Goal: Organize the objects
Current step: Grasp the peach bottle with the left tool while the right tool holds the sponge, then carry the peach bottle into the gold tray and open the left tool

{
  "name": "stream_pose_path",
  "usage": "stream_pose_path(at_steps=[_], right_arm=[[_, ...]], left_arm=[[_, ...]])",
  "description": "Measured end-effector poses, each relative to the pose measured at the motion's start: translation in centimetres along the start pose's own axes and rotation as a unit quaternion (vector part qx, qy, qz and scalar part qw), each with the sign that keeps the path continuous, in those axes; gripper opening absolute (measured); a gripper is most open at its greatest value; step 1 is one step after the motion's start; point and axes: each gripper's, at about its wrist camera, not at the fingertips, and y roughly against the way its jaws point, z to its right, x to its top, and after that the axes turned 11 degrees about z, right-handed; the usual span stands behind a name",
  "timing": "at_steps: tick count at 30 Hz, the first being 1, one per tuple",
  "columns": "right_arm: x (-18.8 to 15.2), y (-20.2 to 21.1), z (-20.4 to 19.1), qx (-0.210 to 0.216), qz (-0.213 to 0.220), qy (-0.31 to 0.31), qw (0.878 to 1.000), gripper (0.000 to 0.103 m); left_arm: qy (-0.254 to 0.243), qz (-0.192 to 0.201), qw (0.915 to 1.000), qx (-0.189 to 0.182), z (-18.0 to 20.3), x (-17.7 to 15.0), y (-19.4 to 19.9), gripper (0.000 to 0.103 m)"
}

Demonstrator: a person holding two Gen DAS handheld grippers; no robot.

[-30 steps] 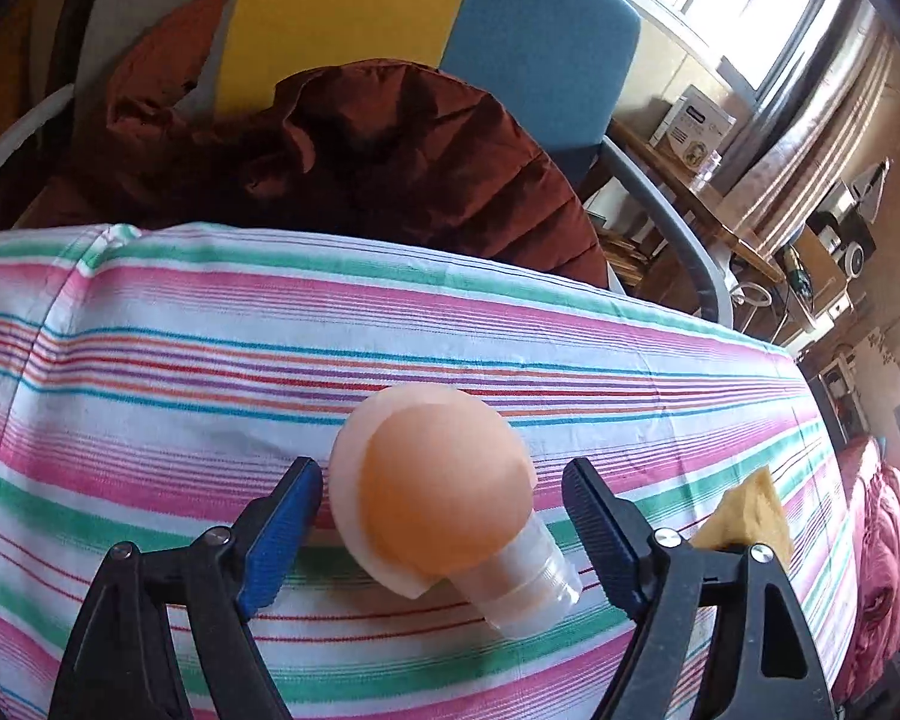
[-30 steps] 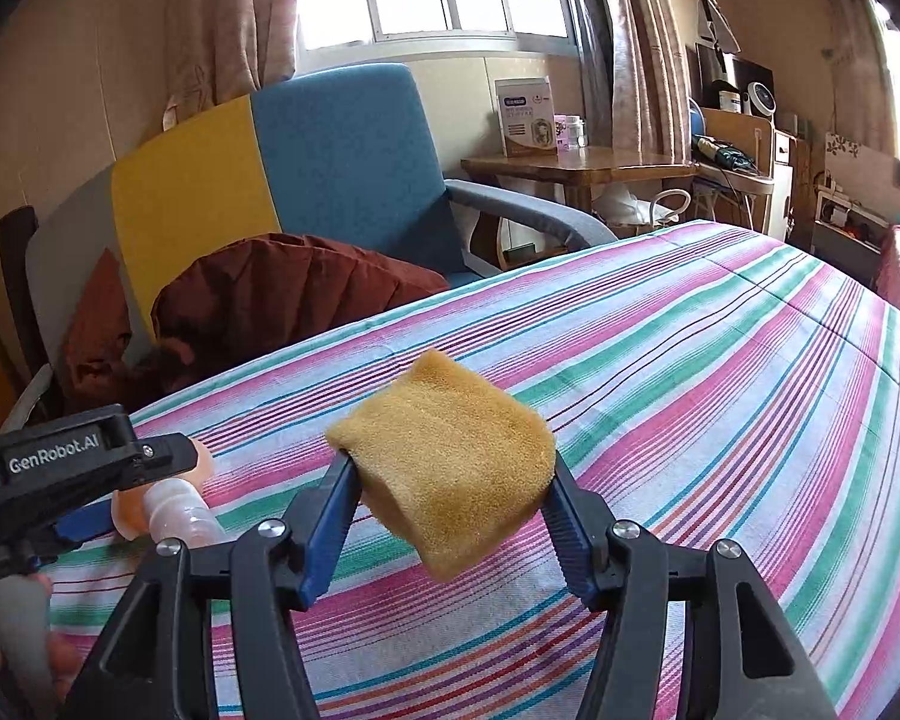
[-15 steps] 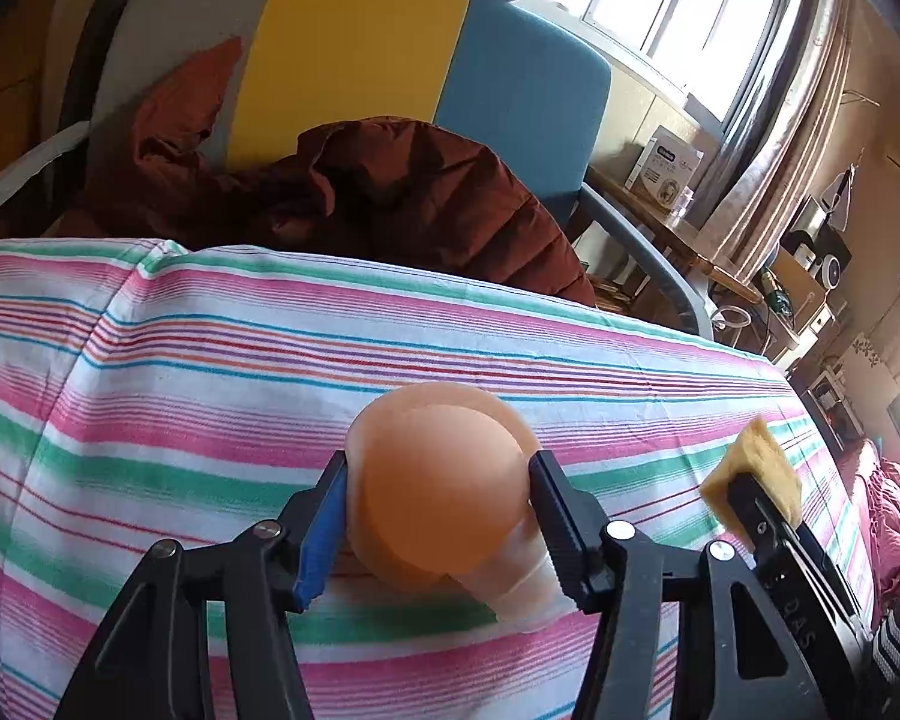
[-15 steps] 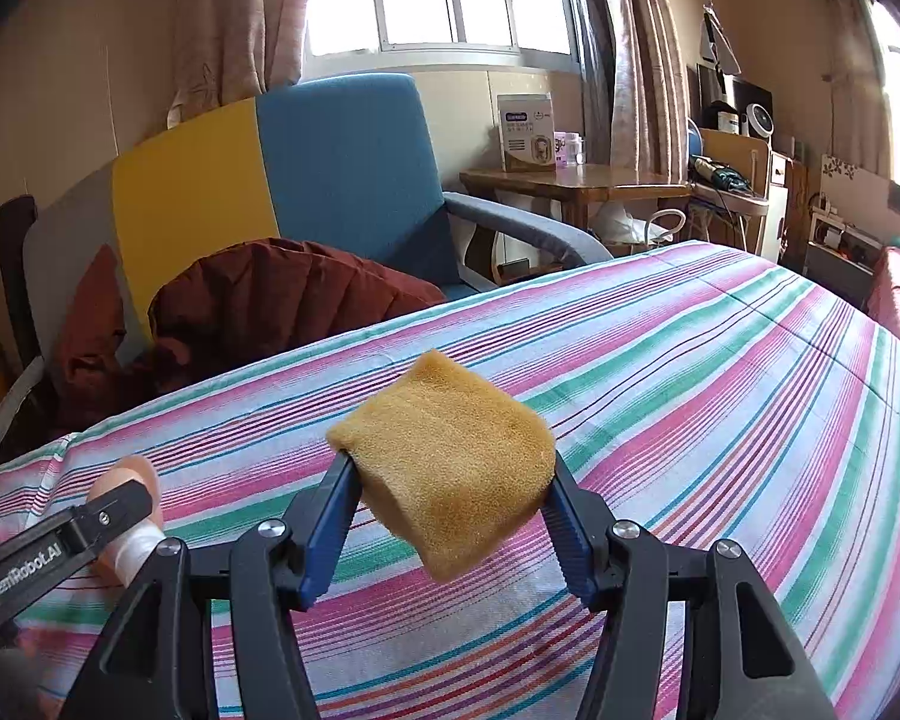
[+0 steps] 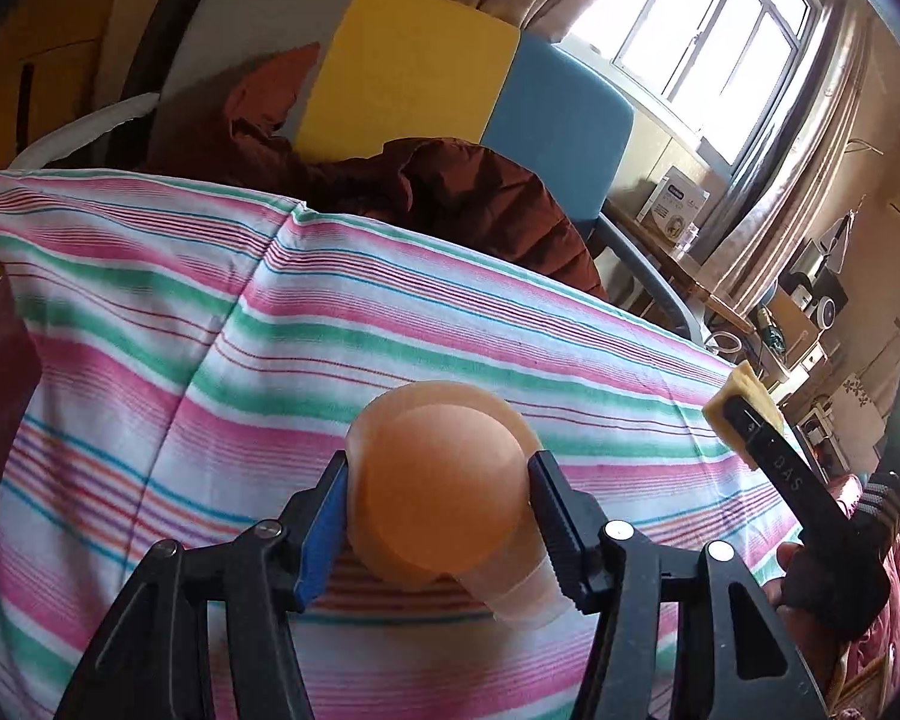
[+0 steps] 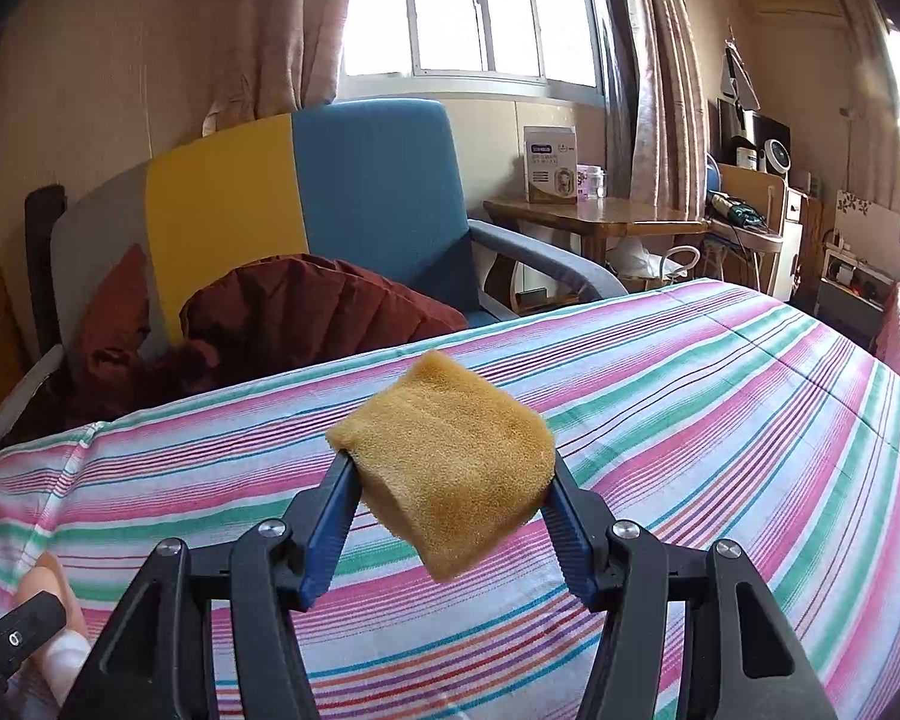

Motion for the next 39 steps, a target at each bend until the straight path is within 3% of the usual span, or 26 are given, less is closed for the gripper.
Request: stream_pose_path(at_steps=[8,13,23,31,39], right_arm=[[-1.1,5.3,-2.8,0.069,-0.019,0.028,0.997,0.060],[-2.5,9.0,-4.9,0.109,-0.029,0.033,0.993,0.060],[-4.6,11.6,-8.2,0.106,-0.016,0.102,0.989,0.060],[-4.9,12.0,-9.1,0.102,-0.011,0.127,0.987,0.060],[-5.1,11.7,-9.2,0.094,-0.020,0.133,0.986,0.060]], left_arm=[[0.000,0.005,0.9999,-0.010,-1.8,-1.3,3.2,0.059],[-0.024,0.004,0.9997,-0.007,-1.9,-1.5,5.1,0.059],[-0.029,0.031,0.9982,-0.042,-3.1,-0.7,11.7,0.059],[0.008,0.058,0.9981,-0.019,-7.1,1.2,15.6,0.059],[0.070,0.076,0.9932,0.055,-14.0,4.1,17.2,0.059]])
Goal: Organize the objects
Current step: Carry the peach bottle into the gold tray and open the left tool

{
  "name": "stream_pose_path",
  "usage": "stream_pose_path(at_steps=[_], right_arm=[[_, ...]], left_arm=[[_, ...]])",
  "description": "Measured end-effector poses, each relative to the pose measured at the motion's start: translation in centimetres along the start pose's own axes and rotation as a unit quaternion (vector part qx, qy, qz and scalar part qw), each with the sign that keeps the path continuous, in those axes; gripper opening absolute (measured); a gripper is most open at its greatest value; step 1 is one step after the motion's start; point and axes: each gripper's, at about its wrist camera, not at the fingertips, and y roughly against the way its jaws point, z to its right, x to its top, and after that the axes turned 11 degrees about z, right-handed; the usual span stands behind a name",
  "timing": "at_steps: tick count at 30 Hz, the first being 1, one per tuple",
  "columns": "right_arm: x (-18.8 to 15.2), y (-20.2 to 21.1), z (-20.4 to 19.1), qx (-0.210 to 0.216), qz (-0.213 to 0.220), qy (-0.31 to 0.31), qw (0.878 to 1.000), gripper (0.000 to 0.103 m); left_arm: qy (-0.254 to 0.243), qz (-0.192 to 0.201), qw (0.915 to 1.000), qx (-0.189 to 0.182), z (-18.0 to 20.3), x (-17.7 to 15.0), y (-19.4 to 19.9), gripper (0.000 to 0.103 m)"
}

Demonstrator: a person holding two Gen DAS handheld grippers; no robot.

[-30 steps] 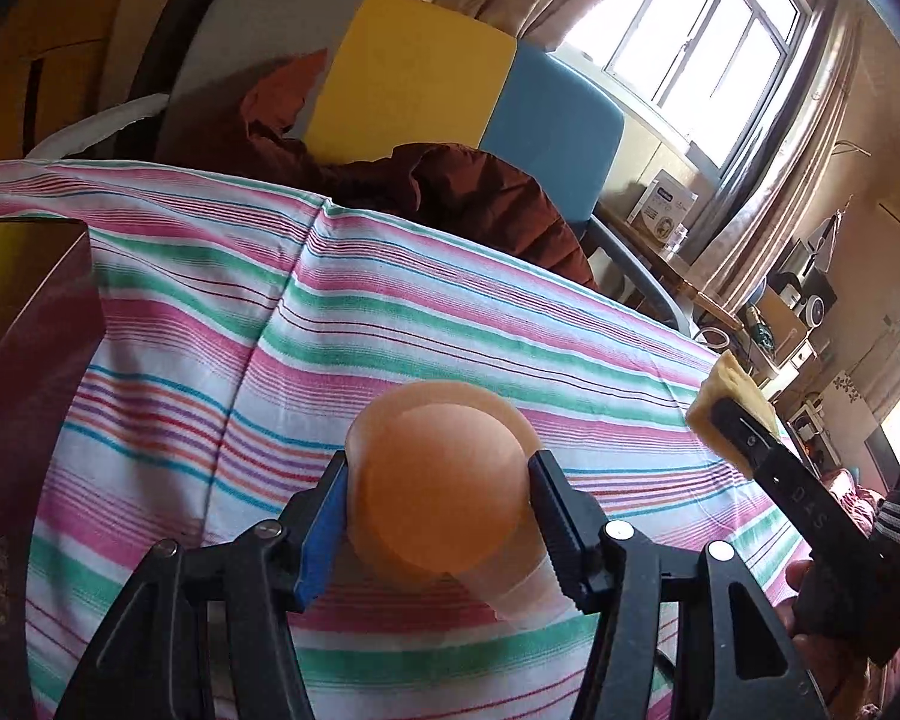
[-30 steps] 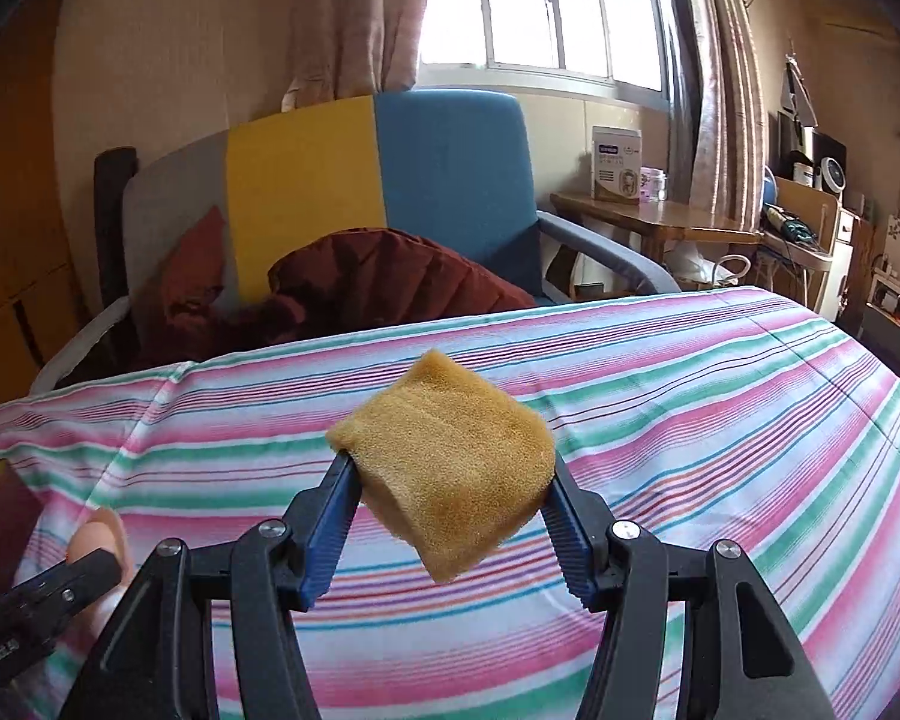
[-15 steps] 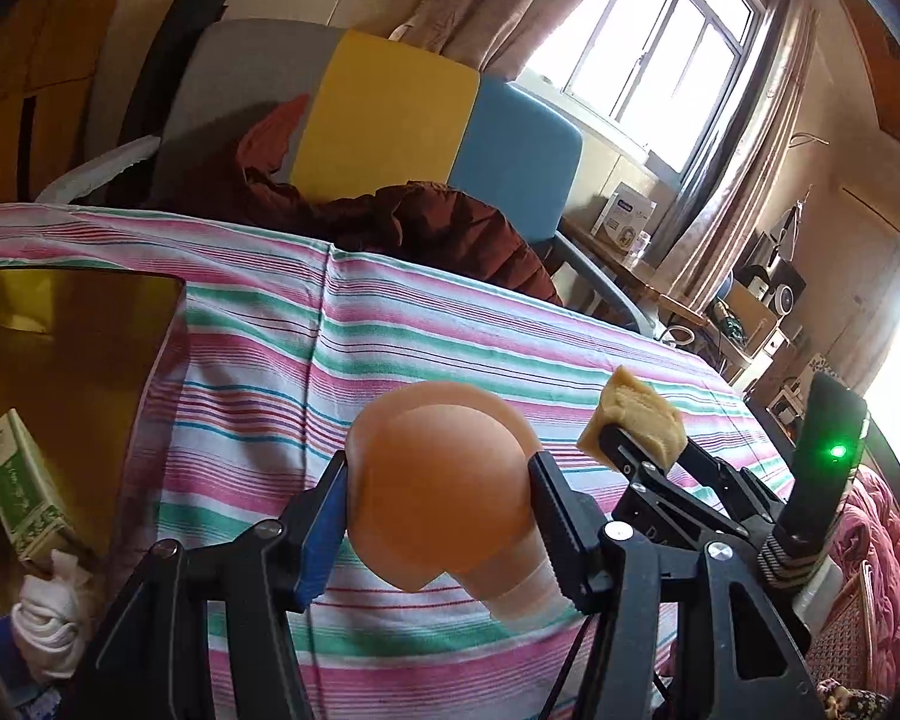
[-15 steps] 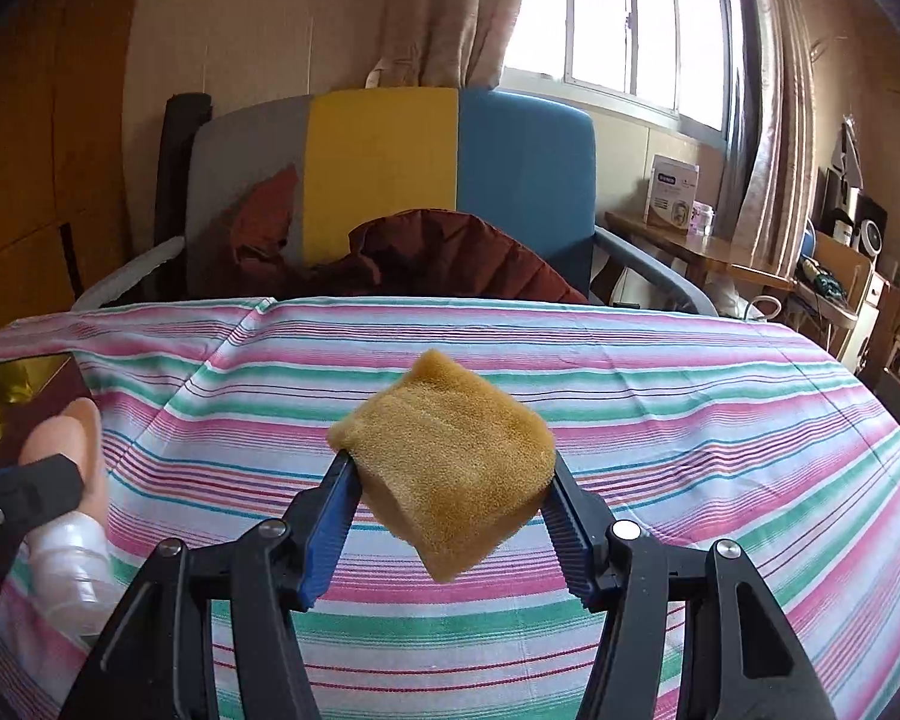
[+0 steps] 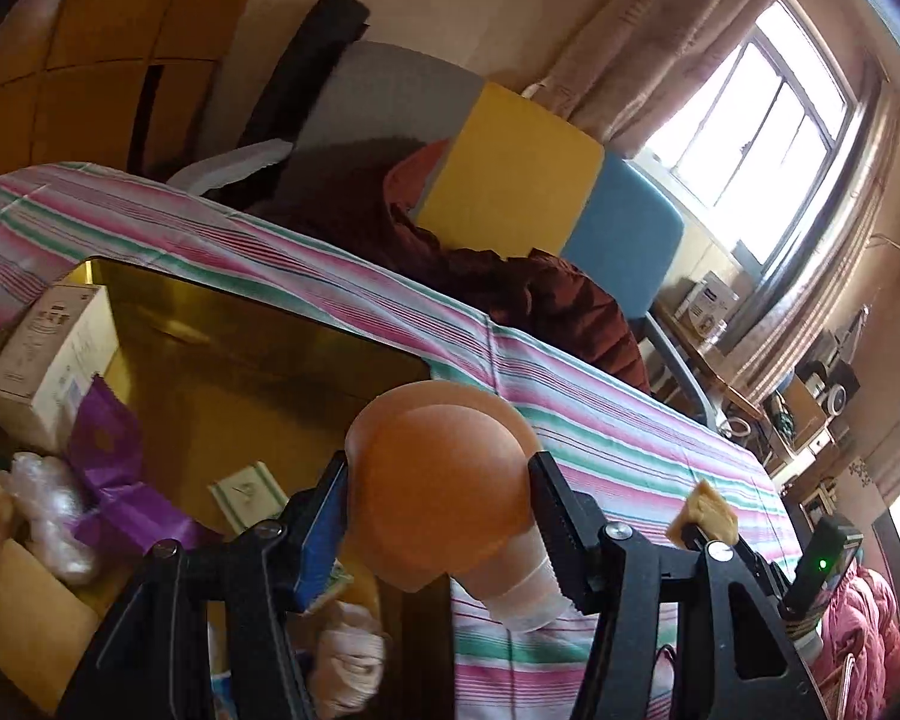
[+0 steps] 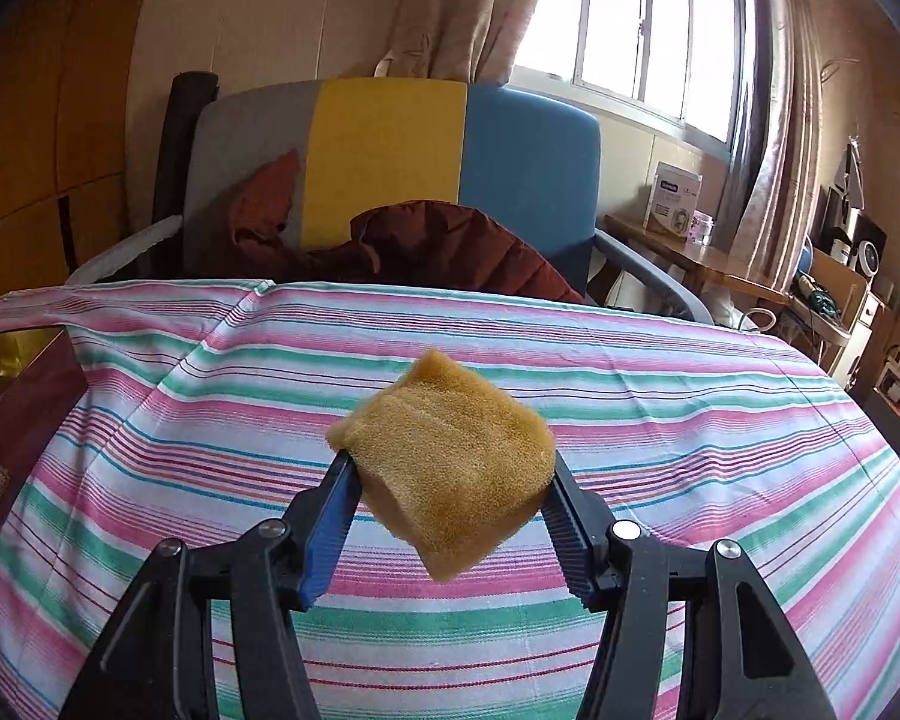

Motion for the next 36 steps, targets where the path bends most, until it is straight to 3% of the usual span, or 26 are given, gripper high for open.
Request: stream_pose_path(at_steps=[7,14,24,29,36], right_arm=[[-0.1,-0.1,-0.6,-0.003,-0.003,0.017,1.000,0.060],[-0.2,-0.2,-1.0,-0.004,-0.004,0.030,1.000,0.060],[-0.2,-0.3,-1.1,-0.004,-0.009,0.029,1.000,0.060],[-0.3,-0.4,-1.1,-0.004,-0.013,0.031,0.999,0.060],[-0.4,-0.3,-1.0,-0.005,-0.012,0.031,0.999,0.060]], left_arm=[[0.046,-0.023,0.9953,0.082,-5.8,2.4,-1.7,0.059],[0.079,-0.056,0.9892,0.111,-9.2,3.9,-4.4,0.059],[0.104,-0.065,0.9812,0.149,-11.8,4.0,-6.3,0.066],[0.124,-0.047,0.9821,0.134,-12.0,3.5,-5.4,0.072],[0.103,-0.015,0.9909,0.086,-10.1,3.1,-2.0,0.073]])
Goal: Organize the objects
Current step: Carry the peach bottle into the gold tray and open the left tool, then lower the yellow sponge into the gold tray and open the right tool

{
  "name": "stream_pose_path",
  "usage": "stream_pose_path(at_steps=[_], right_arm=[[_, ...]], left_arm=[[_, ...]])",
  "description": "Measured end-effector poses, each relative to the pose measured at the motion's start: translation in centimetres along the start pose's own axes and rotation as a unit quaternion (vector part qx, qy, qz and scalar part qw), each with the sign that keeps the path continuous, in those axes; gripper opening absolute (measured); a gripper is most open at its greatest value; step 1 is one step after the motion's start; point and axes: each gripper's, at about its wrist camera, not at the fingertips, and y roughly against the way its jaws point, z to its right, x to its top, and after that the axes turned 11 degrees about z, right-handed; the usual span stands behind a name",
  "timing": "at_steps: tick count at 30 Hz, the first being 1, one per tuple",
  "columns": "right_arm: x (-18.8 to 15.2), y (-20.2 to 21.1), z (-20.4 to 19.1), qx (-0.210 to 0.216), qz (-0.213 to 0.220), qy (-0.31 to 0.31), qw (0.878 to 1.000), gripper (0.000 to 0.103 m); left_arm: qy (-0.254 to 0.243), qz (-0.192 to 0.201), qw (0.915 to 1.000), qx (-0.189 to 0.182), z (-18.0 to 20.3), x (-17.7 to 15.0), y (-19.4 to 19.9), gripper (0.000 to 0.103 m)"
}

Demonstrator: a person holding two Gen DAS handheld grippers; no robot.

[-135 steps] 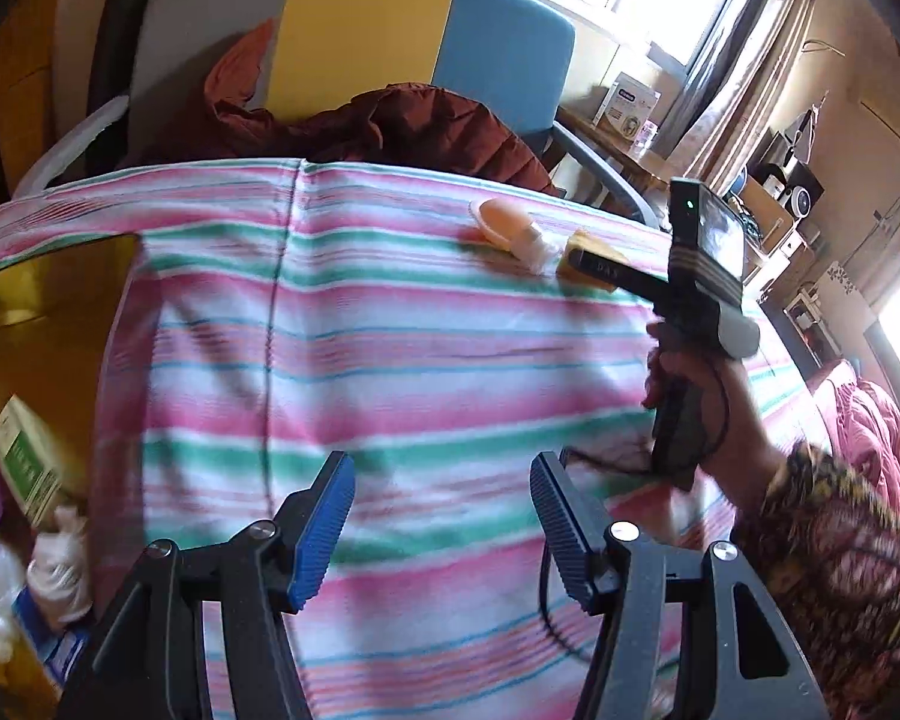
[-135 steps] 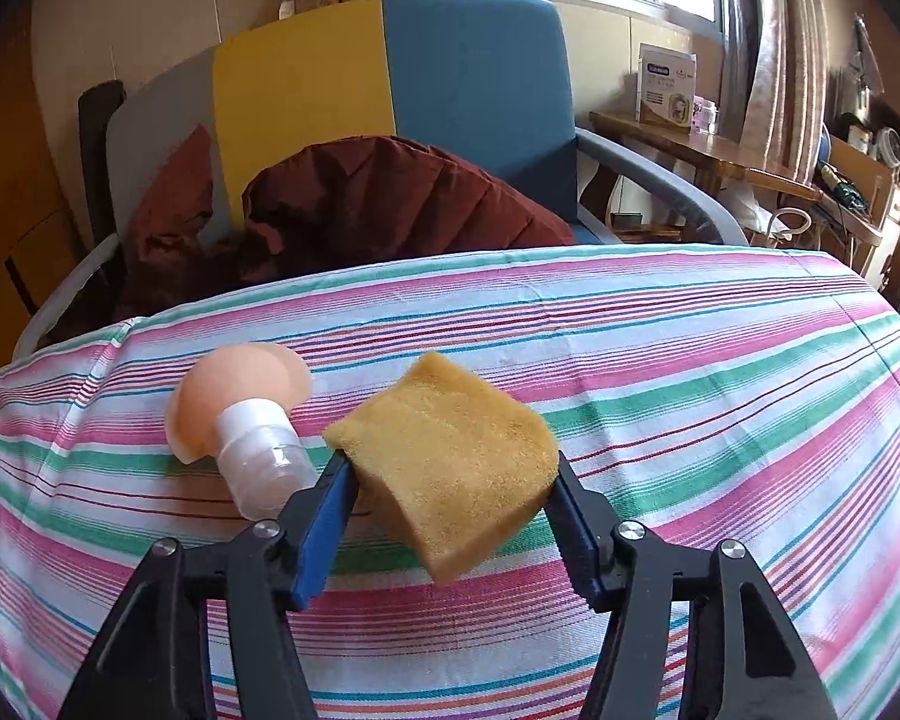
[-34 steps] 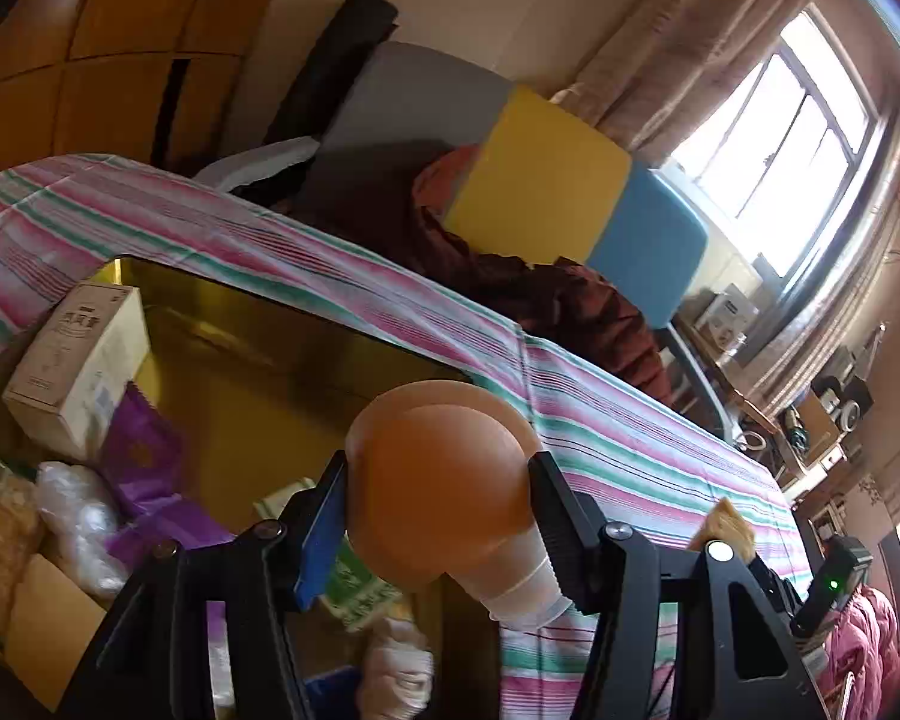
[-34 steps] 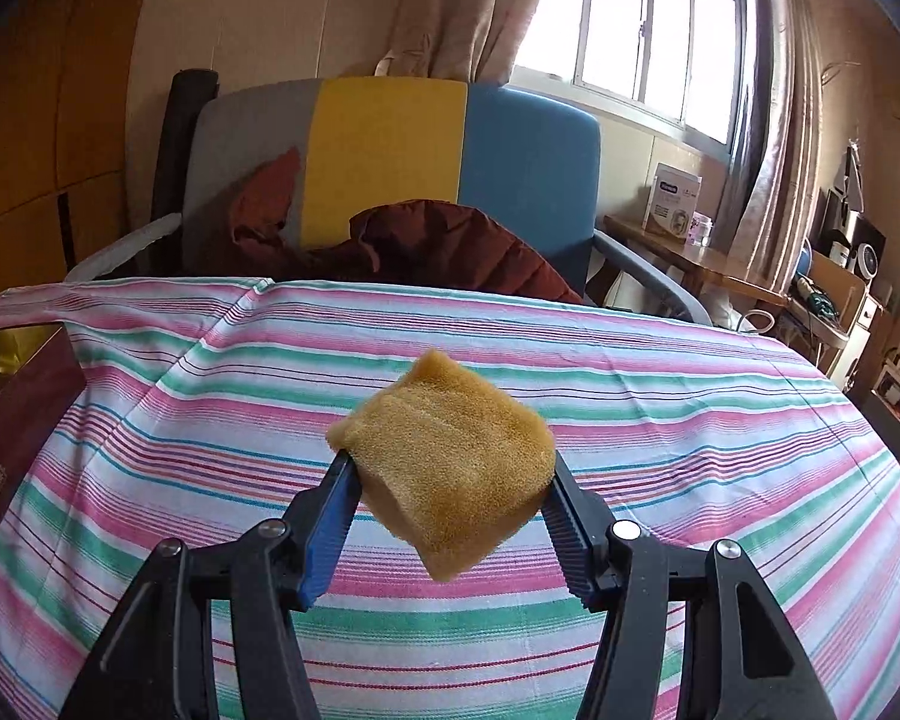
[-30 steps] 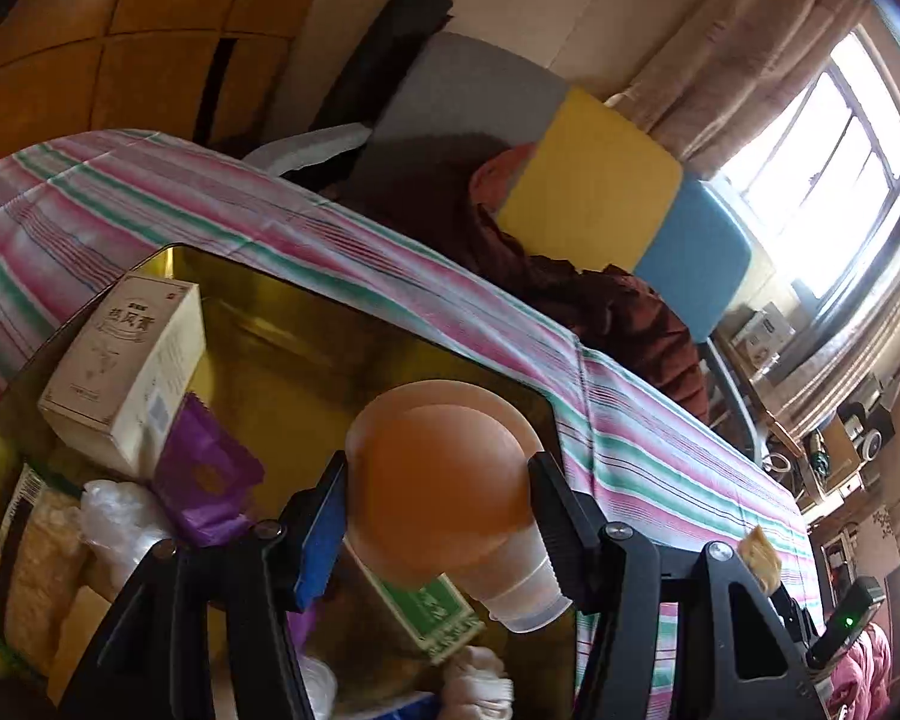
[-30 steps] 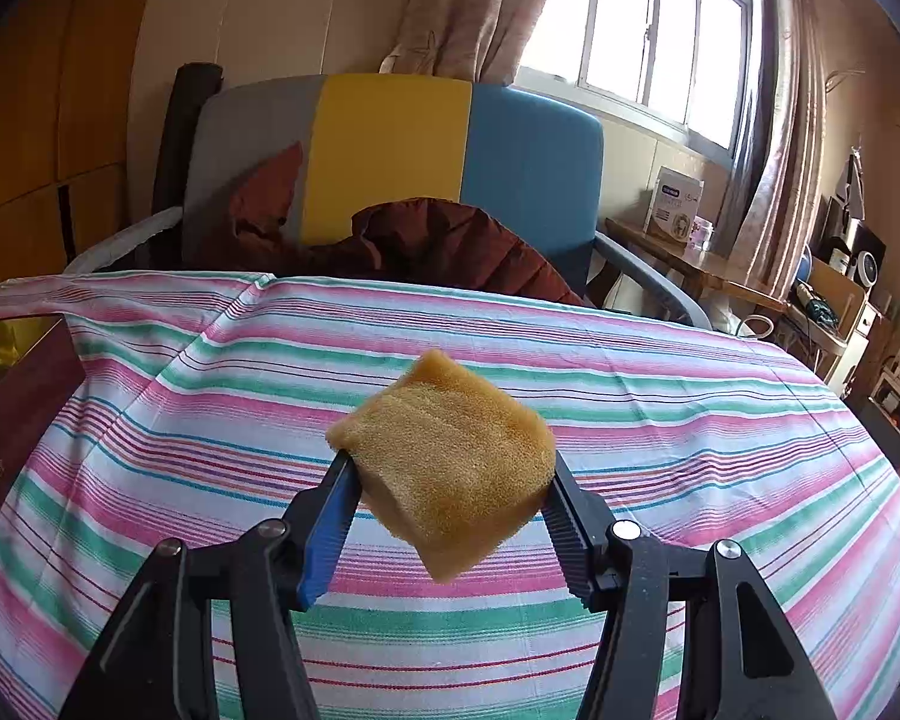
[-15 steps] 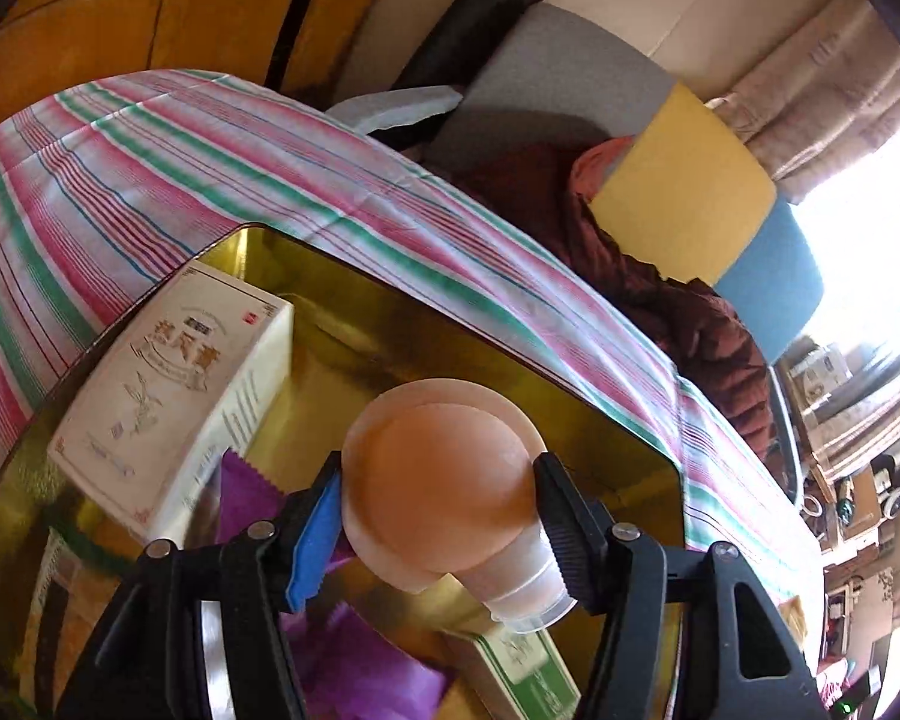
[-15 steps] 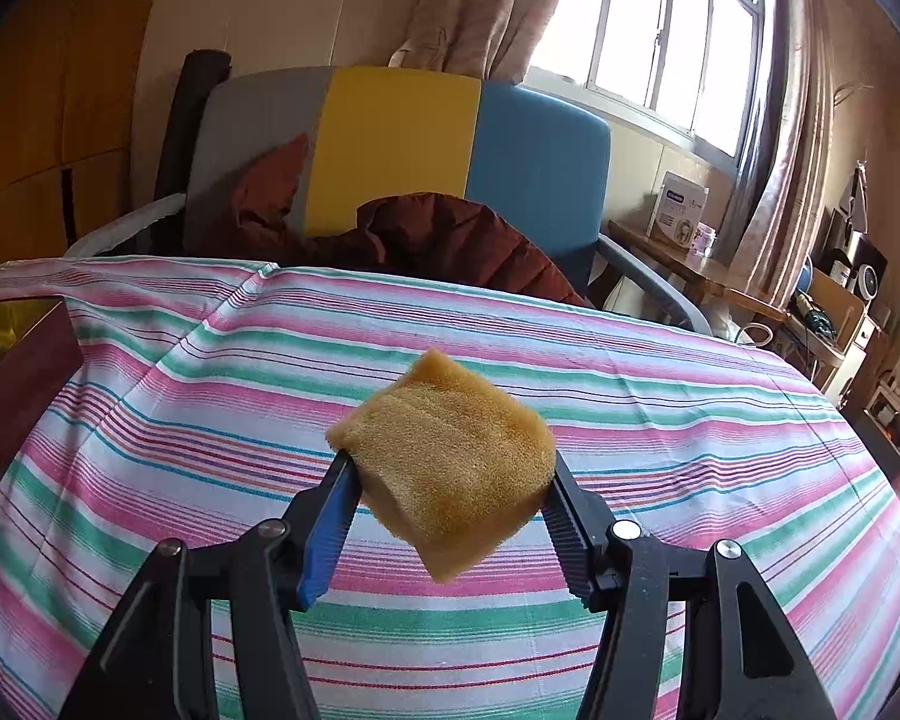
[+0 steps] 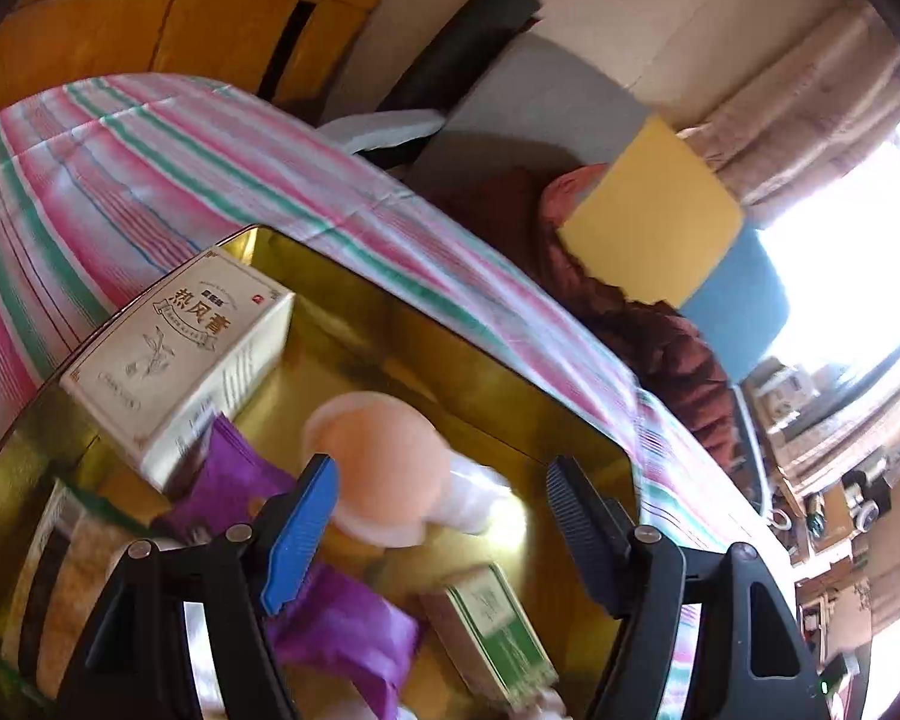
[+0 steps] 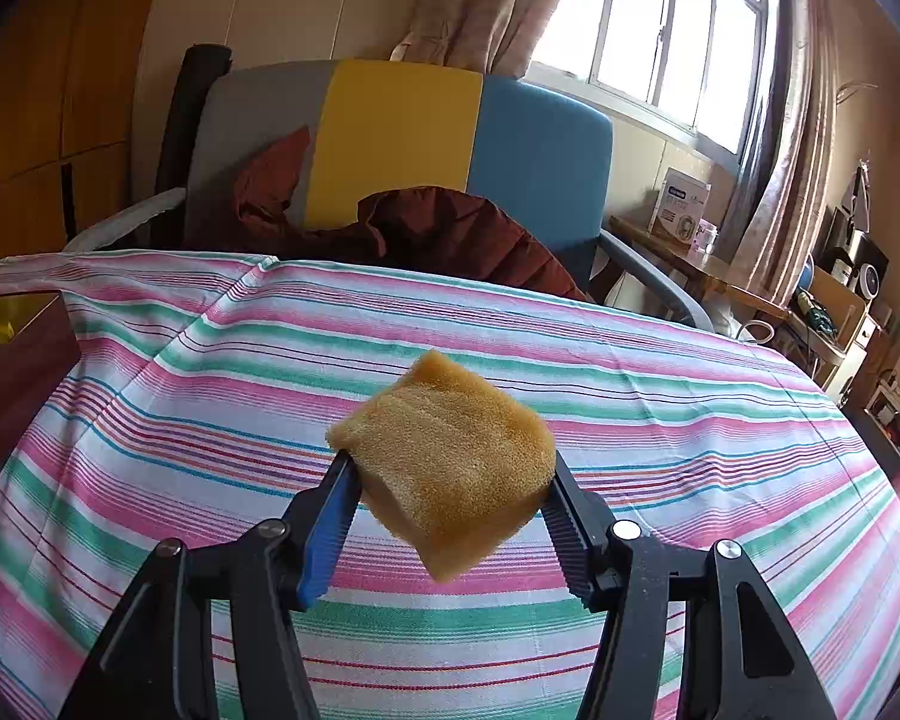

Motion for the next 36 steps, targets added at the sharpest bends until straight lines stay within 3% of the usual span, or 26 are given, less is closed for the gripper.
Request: stream_pose_path(at_steps=[8,14,20,28,36], right_arm=[[0.1,0.1,-0.1,-0.001,0.004,0.004,1.000,0.060],[0.3,0.0,-1.3,0.019,-0.011,0.027,0.999,0.061],[1.4,1.9,-4.4,0.100,-0.014,0.020,0.995,0.061],[4.7,5.0,-12.0,0.226,0.003,0.008,0.974,0.061],[7.3,5.3,-18.6,0.290,-0.004,0.041,0.956,0.063]], left_arm=[[-0.077,0.043,0.9949,-0.050,1.9,-2.7,5.5,0.073],[-0.104,0.023,0.9932,-0.047,2.0,-5.0,8.0,0.073],[-0.105,0.013,0.9941,-0.025,1.5,-6.6,9.4,0.074],[-0.115,0.007,0.9929,0.029,0.6,-6.9,9.9,0.074],[-0.111,0.001,0.9924,0.053,-0.9,-6.5,10.4,0.074]])
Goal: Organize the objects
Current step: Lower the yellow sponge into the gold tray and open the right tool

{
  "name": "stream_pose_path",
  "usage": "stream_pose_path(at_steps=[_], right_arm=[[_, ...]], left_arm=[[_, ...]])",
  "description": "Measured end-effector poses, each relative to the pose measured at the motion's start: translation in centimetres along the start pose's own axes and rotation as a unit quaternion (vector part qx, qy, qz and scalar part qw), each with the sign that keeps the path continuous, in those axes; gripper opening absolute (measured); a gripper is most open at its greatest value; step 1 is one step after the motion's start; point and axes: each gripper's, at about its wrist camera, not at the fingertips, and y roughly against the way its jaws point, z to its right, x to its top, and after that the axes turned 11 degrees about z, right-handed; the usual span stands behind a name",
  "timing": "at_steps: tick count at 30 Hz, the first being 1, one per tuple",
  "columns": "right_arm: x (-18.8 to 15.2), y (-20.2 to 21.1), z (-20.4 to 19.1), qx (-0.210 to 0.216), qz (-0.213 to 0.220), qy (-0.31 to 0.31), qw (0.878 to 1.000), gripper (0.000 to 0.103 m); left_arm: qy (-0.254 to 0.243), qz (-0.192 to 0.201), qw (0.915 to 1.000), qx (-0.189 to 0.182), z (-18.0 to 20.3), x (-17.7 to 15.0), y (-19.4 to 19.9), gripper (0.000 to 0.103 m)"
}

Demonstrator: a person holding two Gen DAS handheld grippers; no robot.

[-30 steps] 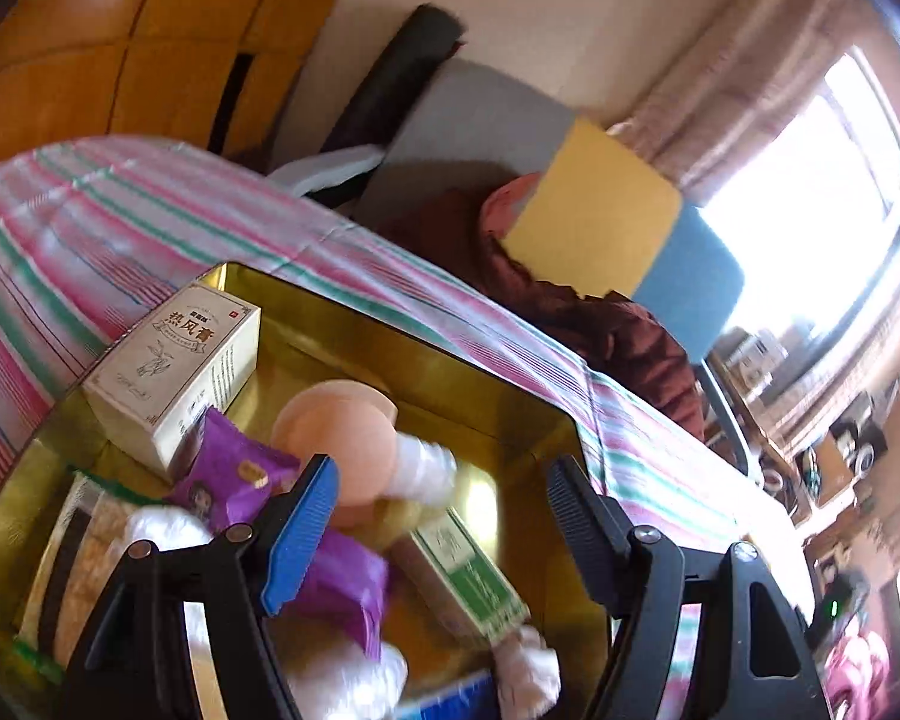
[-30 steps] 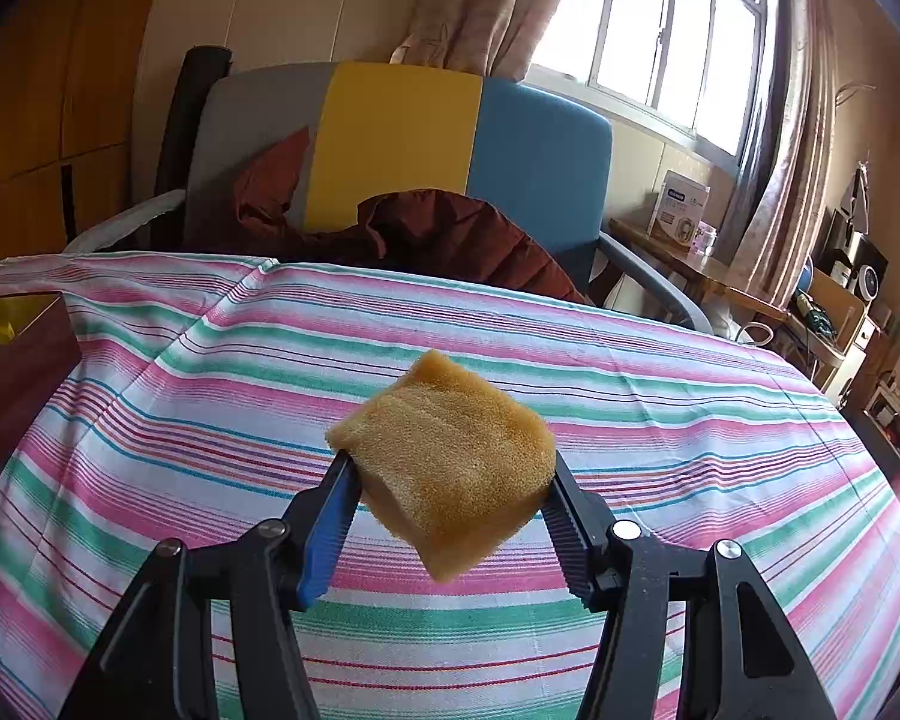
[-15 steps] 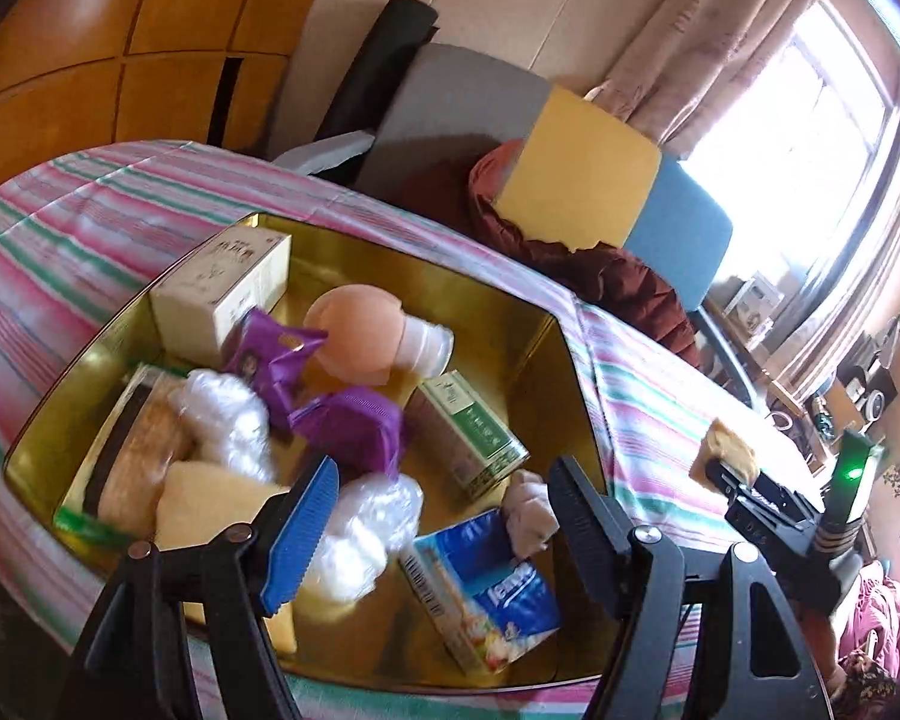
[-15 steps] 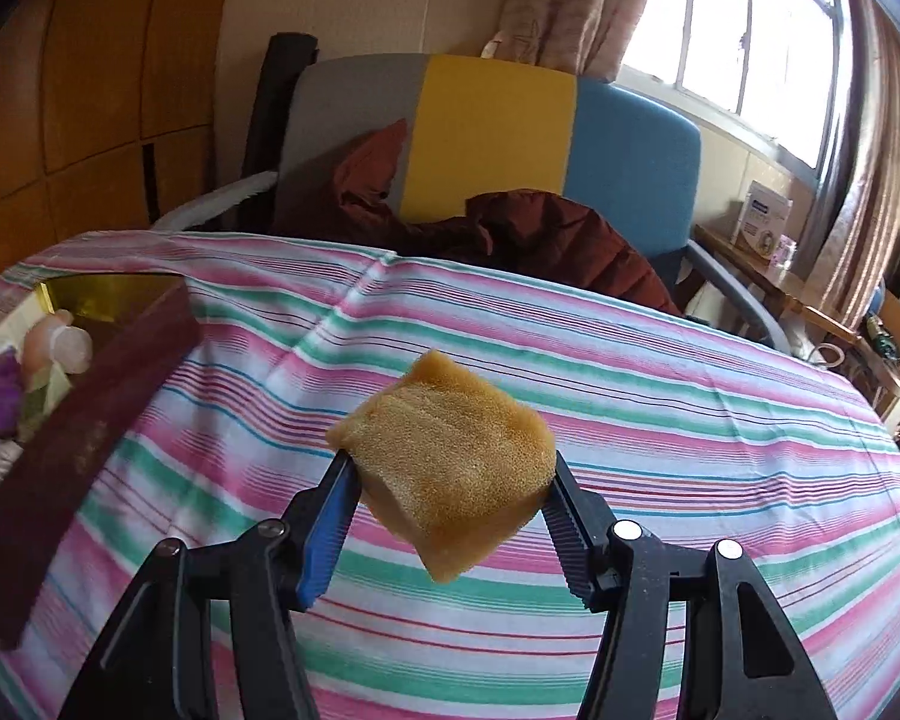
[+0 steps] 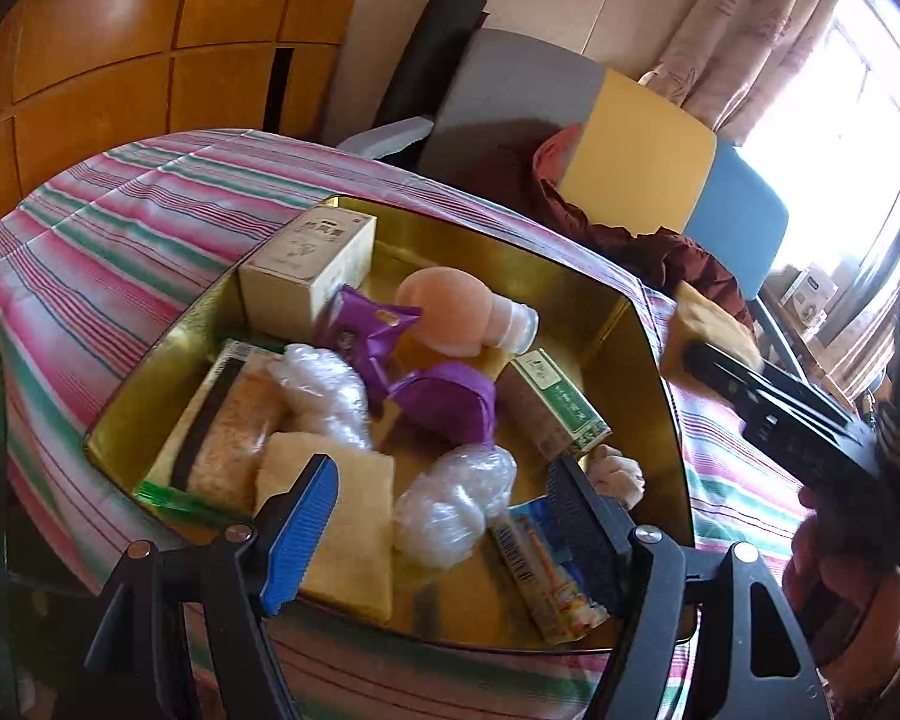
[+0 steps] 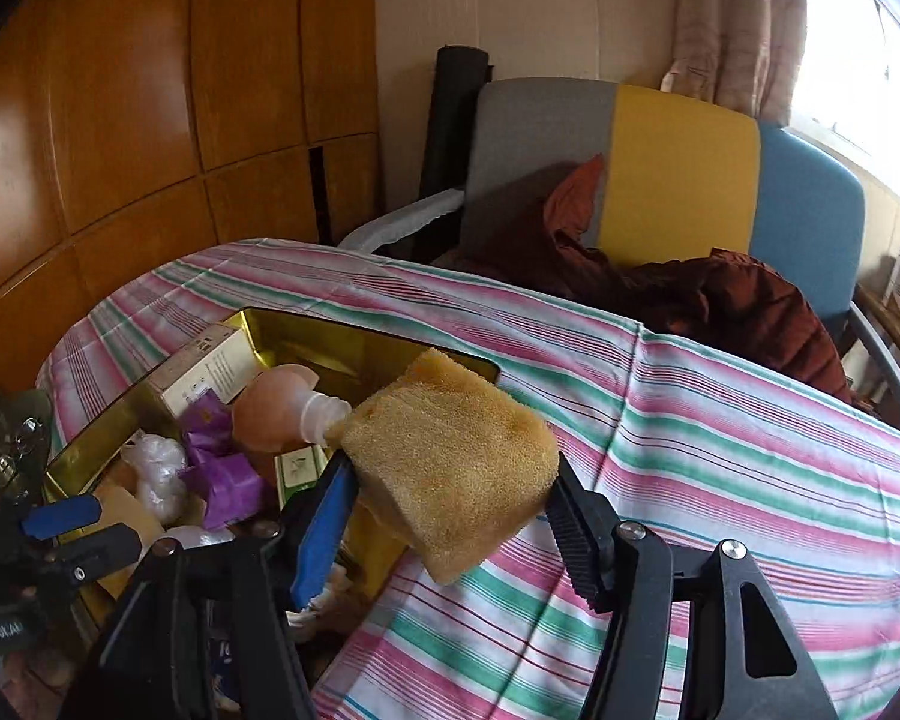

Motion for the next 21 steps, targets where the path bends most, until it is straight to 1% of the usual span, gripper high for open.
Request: stream_pose_path(at_steps=[3,7,10,12,15,16,18,21], right_arm=[[0.5,-1.9,-1.7,0.008,-0.011,0.029,0.999,0.063],[0.7,-4.3,-3.3,0.004,-0.027,0.067,0.997,0.063],[0.9,-5.7,-3.7,-0.001,-0.041,0.077,0.996,0.069],[0.8,-6.7,-3.5,-0.004,-0.057,0.076,0.995,0.075],[0.6,-7.3,-3.0,-0.010,-0.069,0.070,0.995,0.081],[0.5,-7.0,-2.9,-0.011,-0.065,0.064,0.996,0.082],[0.4,-6.3,-2.5,-0.009,-0.051,0.047,0.998,0.089],[0.3,-4.8,-2.3,-0.009,-0.040,0.027,0.999,0.090]], left_arm=[[0.001,-0.001,1.0000,0.005,-0.2,0.1,0.1,0.074],[0.000,-0.002,1.0000,0.007,-0.3,0.1,0.2,0.074],[-0.002,-0.004,0.9999,0.011,-0.2,0.1,0.3,0.074],[-0.004,-0.005,0.9999,0.009,-0.1,0.1,0.3,0.074],[-0.010,-0.007,0.9999,0.011,0.1,0.0,0.4,0.074],[-0.011,-0.007,0.9998,0.012,0.2,0.0,0.5,0.074],[-0.013,-0.010,0.9998,0.012,0.3,-0.1,0.4,0.074],[-0.010,-0.017,0.9997,0.014,0.3,-0.2,0.2,0.074]])
